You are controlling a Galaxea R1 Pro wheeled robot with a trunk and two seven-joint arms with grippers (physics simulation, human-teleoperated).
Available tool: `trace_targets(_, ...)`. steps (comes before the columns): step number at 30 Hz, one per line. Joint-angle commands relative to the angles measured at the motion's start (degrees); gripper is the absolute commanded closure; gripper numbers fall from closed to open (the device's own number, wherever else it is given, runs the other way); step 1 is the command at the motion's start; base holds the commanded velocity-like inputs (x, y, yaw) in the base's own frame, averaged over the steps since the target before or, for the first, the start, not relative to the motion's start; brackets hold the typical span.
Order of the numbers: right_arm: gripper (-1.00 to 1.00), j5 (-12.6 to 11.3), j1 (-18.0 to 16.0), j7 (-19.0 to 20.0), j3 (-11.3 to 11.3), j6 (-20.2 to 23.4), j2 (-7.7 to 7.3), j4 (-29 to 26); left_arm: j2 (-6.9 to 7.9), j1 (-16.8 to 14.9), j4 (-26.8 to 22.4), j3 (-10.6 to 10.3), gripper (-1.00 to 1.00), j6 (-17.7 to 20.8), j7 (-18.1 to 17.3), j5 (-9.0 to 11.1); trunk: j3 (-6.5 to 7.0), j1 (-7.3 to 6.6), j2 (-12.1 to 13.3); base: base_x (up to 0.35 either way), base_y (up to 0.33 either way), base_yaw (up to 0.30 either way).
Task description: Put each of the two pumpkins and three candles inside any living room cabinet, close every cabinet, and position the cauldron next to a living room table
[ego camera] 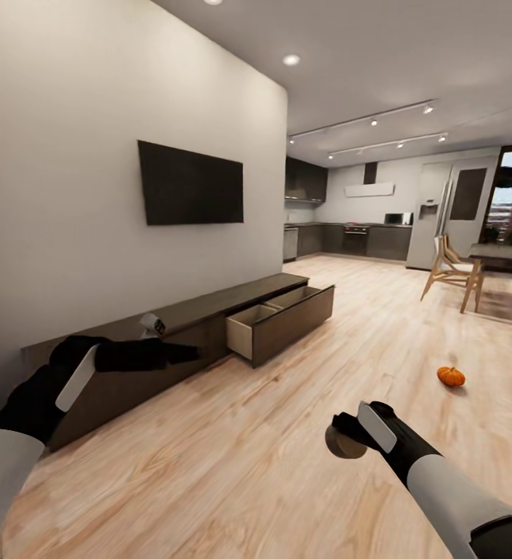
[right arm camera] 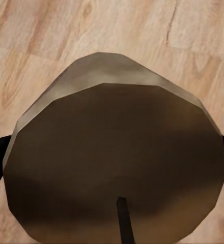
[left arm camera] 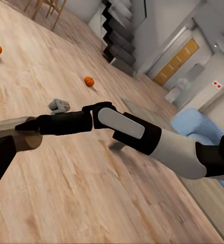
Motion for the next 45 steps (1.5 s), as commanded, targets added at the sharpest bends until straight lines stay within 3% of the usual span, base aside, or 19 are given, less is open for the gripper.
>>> trace_targets(1,1.00,-0.6,0.0,-0.5,0.4,0.0,-0.22,-0.1,0.05,-0.1,0.0,-0.1,-1.00,0.4,-0.1,0.2,-0.07,0.01,0.0,0.227,-0.240,-0.285)
trace_targets(4,1.00,-0.6,0.0,-0.5,0.2,0.0,-0.48,-0.2,0.05,-0.1,0.0,-0.1,-1.00,0.4,-0.1,0.2,-0.07,0.01,0.0,0.227,-0.240,-0.285)
trace_targets(7,1.00,-0.5,0.0,-0.6,-2.4,0.1,-0.63,-0.2,0.05,-0.1,0.0,-0.1,-1.00,0.4,0.0,0.1,-0.07,0.01,0.0,0.227,-0.215,-0.282)
trace_targets(13,1.00,-0.5,0.0,-0.6,-3.9,0.1,-0.66,-0.2,0.05,-0.1,0.0,-0.1,-1.00,0.4,0.1,0.1,-0.07,0.01,0.0,0.227,-0.101,-0.260)
trace_targets(35,1.00,-0.4,0.0,-0.7,-4.1,0.1,-0.25,-0.3,0.10,0.0,-0.4,-0.2,-1.00,0.4,0.1,0.3,-0.07,0.01,0.0,0.214,-0.019,-0.024)
trace_targets(45,1.00,-0.4,0.0,-0.6,-4.1,0.1,-0.30,-0.3,0.09,-0.1,0.0,-0.2,-1.00,0.4,0.7,0.1,2.14,-0.25,0.1,0.012,-0.004,0.000)
